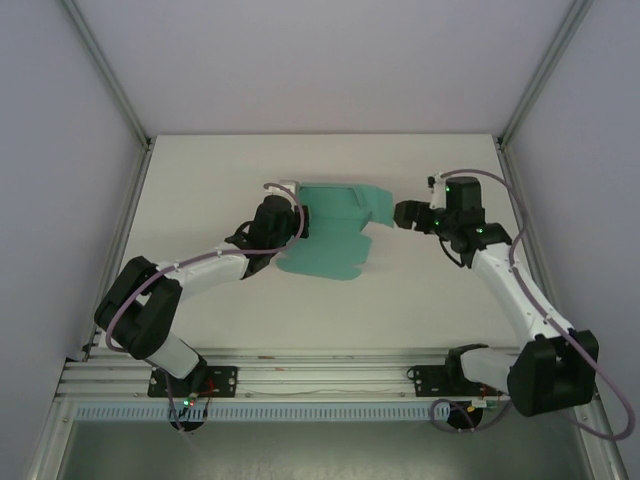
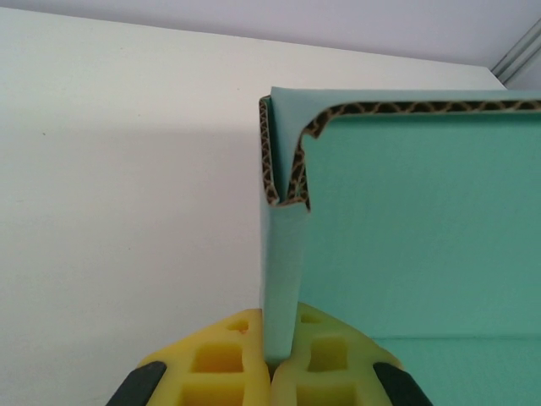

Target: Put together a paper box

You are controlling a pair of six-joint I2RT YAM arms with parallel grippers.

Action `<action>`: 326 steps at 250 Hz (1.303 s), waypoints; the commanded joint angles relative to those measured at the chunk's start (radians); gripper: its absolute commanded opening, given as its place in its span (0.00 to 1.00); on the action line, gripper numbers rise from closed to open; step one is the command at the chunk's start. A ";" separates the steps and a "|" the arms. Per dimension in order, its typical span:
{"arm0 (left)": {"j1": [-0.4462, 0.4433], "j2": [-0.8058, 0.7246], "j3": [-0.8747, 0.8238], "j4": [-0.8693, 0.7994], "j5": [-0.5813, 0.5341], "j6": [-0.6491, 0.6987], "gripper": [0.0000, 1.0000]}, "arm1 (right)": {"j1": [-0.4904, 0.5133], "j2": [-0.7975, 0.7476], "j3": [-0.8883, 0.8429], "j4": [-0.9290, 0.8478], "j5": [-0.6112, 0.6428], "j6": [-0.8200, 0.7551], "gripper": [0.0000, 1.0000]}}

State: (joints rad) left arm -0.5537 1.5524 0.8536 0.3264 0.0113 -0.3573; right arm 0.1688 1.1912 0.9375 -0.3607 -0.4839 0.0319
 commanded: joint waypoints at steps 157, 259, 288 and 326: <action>0.006 0.005 0.038 -0.024 0.028 0.027 0.00 | 0.204 0.254 0.169 0.183 -0.333 -0.094 0.59; 0.003 0.011 0.061 -0.101 -0.053 0.021 0.00 | 0.275 0.253 0.183 0.144 -0.134 -0.058 0.70; 0.003 0.002 0.049 -0.094 -0.033 0.038 0.00 | 0.273 0.226 0.162 0.148 -0.180 -0.075 0.81; 0.003 -0.030 0.000 -0.032 -0.008 0.057 0.00 | 0.259 0.218 0.154 0.120 -0.217 -0.101 0.78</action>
State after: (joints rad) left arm -0.5369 1.5543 0.8799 0.2485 -0.0277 -0.3313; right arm 0.4374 1.4403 1.1034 -0.2443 -0.6518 -0.0444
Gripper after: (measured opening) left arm 0.061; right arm 0.794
